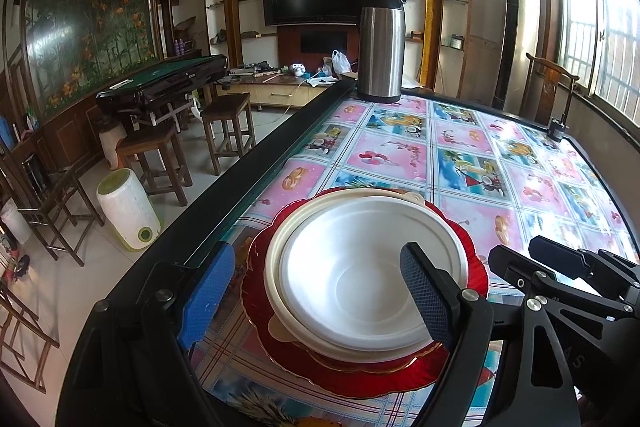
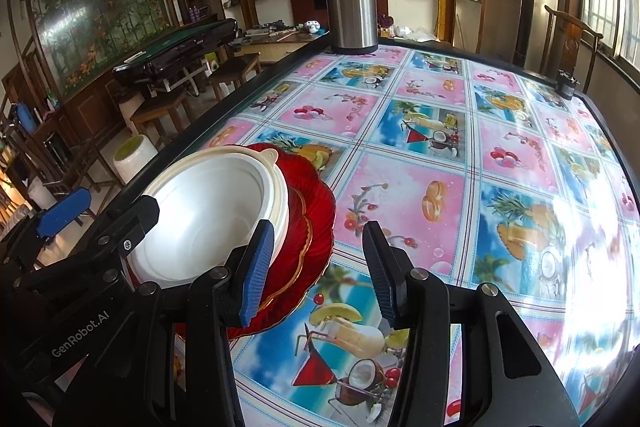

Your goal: Organize plates and bowls

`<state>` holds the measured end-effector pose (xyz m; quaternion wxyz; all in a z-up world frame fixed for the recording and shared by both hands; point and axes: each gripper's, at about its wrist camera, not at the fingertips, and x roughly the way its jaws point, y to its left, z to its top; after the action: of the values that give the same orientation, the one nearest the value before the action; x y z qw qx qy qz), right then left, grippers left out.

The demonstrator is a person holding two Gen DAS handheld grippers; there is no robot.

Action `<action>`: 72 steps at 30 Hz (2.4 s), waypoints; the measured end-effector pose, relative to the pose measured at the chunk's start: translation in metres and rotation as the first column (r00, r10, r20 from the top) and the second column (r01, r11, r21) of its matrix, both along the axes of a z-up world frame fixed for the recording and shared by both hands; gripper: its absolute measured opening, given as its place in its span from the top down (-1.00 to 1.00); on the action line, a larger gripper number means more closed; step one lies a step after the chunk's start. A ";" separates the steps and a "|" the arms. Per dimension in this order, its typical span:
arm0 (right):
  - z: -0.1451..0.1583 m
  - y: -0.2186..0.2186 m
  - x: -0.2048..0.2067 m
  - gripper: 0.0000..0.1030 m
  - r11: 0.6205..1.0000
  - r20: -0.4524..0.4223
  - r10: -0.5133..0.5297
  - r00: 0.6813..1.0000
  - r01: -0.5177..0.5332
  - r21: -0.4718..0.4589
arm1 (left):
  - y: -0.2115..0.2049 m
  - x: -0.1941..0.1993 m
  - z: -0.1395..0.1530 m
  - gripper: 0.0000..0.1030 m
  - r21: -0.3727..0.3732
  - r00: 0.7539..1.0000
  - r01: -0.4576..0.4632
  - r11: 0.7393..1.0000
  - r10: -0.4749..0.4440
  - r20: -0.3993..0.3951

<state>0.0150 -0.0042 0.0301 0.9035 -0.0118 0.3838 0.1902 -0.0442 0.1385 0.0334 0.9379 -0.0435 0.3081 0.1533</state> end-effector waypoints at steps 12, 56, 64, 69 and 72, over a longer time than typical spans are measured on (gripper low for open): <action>0.000 -0.001 0.000 0.10 1.000 0.002 0.004 1.000 -0.004 -0.001 | -0.002 0.000 0.000 -0.65 0.003 1.000 0.005 1.000 -0.005 0.001; 0.003 -0.009 0.005 0.10 1.000 -0.007 -0.009 1.000 0.009 0.000 | -0.008 0.005 0.006 -0.65 0.004 1.000 0.022 1.000 -0.022 0.001; 0.003 -0.008 0.004 0.10 1.000 -0.005 -0.010 1.000 0.010 -0.002 | -0.008 0.005 0.006 -0.65 0.003 1.000 0.020 1.000 -0.020 0.000; 0.003 -0.007 0.003 0.10 1.000 -0.007 -0.005 1.000 0.005 0.000 | -0.007 0.005 0.007 -0.65 0.001 1.000 0.017 1.000 -0.017 0.001; 0.003 -0.006 0.003 0.10 1.000 -0.007 -0.005 1.000 0.005 -0.004 | -0.006 0.006 0.007 -0.65 -0.002 1.000 0.020 1.000 -0.020 0.000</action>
<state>0.0183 -0.0103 0.0328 0.9026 -0.0120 0.3874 0.1875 -0.0377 0.1320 0.0400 0.9394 -0.0412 0.3086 0.1435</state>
